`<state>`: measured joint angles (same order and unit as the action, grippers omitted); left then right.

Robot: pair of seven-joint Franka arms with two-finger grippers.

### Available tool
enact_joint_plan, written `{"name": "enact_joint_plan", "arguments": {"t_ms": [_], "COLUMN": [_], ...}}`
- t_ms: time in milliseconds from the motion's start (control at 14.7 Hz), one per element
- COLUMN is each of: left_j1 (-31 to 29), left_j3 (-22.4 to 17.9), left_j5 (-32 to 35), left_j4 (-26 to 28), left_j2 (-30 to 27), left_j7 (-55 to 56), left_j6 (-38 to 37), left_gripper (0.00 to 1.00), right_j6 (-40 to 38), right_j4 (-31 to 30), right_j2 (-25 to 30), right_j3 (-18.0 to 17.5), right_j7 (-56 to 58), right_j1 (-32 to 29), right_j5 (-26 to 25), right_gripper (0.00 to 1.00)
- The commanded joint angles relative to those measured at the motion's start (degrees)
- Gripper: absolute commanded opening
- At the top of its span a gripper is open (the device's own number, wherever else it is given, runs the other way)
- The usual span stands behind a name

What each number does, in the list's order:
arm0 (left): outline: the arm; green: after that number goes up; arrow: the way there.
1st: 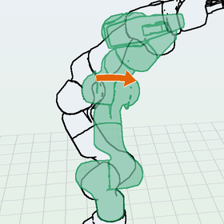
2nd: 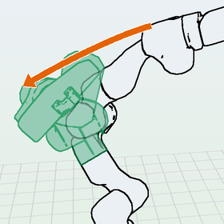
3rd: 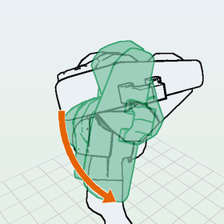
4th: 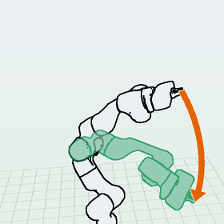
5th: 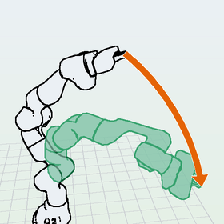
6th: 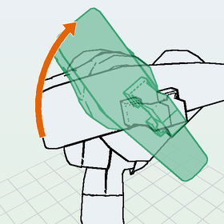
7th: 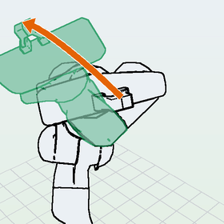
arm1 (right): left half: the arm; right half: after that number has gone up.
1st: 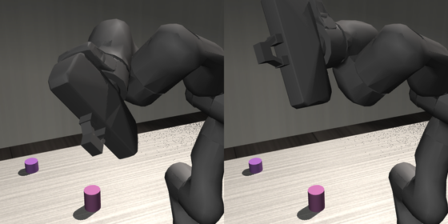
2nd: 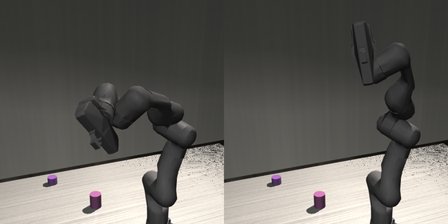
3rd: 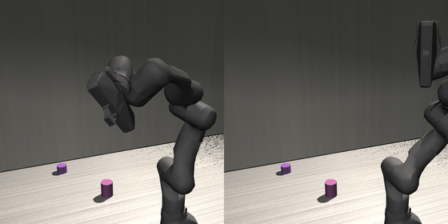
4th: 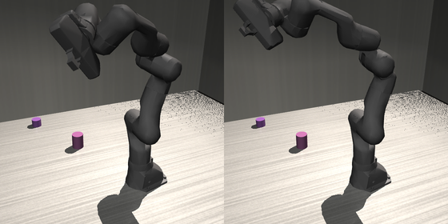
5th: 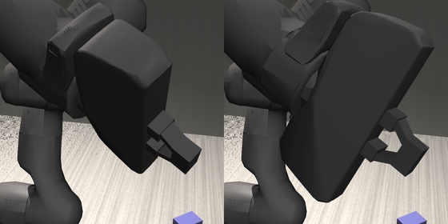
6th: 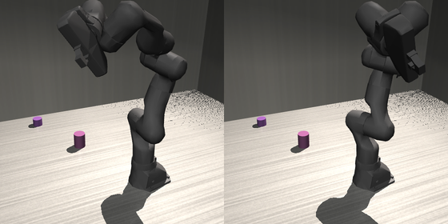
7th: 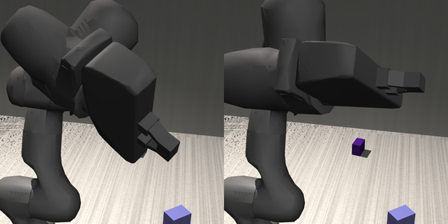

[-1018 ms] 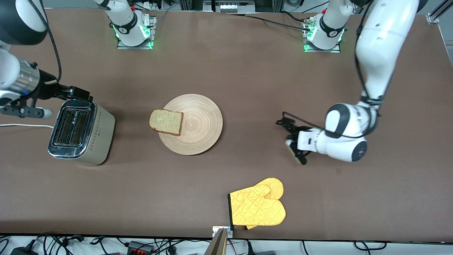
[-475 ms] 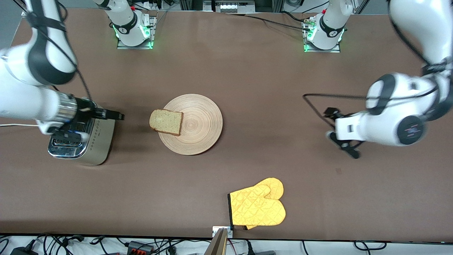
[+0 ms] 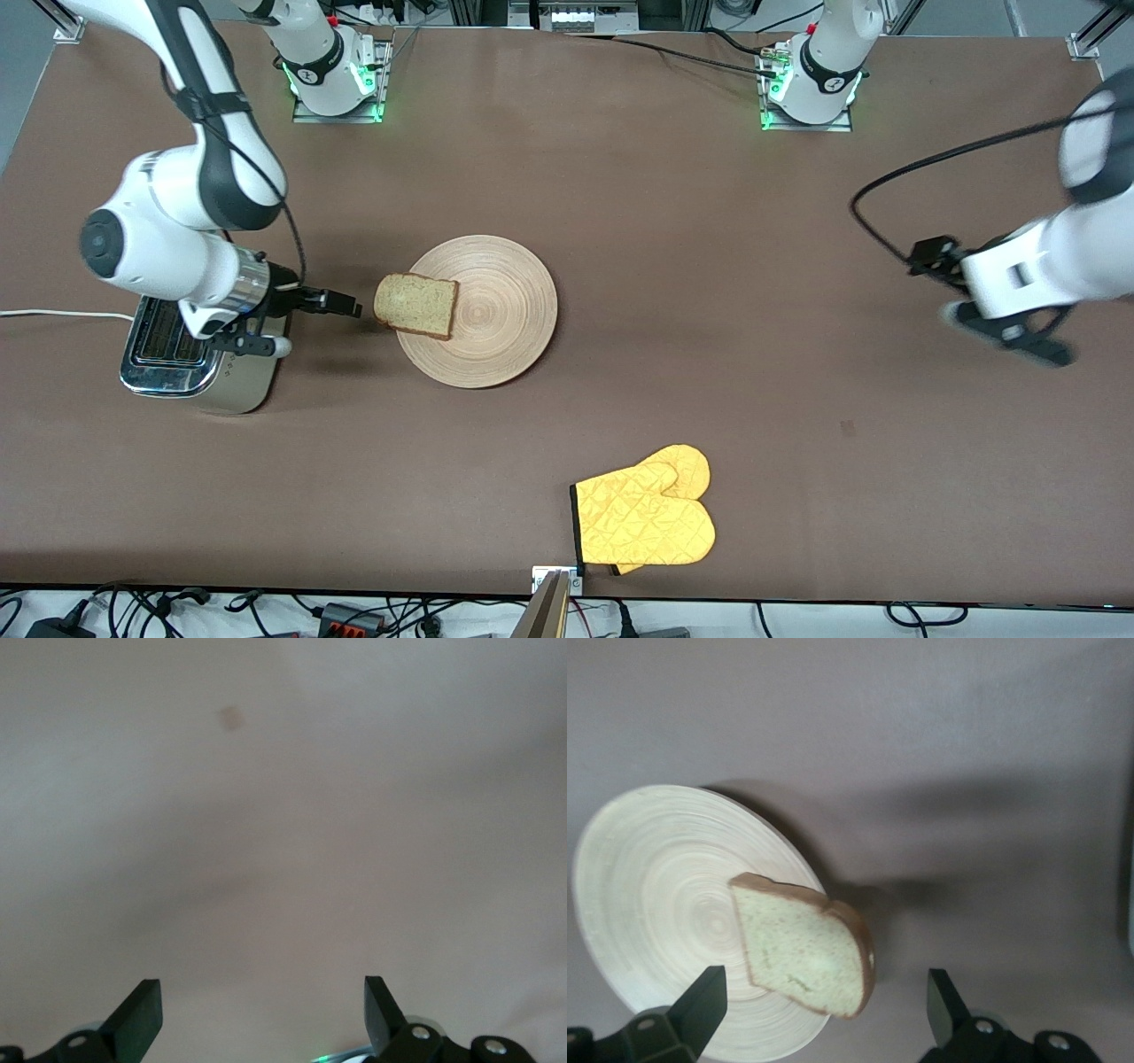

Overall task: Move plate and put bread in toaster
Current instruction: 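Grasp the bread slice on the plate with the right gripper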

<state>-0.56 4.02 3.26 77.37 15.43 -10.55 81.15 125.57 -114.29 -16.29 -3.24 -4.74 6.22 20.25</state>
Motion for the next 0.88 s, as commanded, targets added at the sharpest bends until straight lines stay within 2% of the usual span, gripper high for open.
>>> {"name": "enact_joint_plan", "arguments": {"t_ms": [0,136,204,339,475,611,814], "left_j1": [2.58,2.14,1.96,1.79,0.91,0.56,1.08], "left_j3": [-2.53,-2.44,-2.35,-2.35,-1.91,-1.83,-1.65], "left_j5": [0.78,-1.4,-2.98,-4.14,-3.97,-3.97,-4.06], "left_j4": [9.88,14.54,14.83,15.44,18.59,23.07,23.09], "left_j2": [-10.31,-13.65,-14.54,-15.24,-18.31,-21.39,-21.67], "left_j7": [10.37,10.29,10.03,10.02,10.02,9.94,9.93], "left_j6": [5.31,10.75,12.17,12.71,12.89,15.51,15.7], "left_gripper": [1.0,1.0,1.0,1.0,1.0,1.0,1.0], "right_j6": [4.49,8.26,10.2,10.66,11.18,12.76,14.43], "right_j4": [-6.28,-9.0,-10.32,-10.86,-10.95,-11.39,-11.83], "right_j2": [2.58,2.23,1.88,1.44,0.57,-0.58,-2.16], "right_j3": [-0.19,-0.19,-0.19,-0.1,-0.1,-0.19,-0.19], "right_j7": [3.5,7.7,10.08,11.94,12.03,15.26,20.81], "right_j1": [-0.07,-0.07,-0.07,-0.07,-0.07,0.19,0.54], "right_j5": [4.43,8.65,10.76,13.06,15.6,20.16,25.8], "right_gripper": [1.0,1.0,1.0,1.0,1.0,1.0,1.0]}}
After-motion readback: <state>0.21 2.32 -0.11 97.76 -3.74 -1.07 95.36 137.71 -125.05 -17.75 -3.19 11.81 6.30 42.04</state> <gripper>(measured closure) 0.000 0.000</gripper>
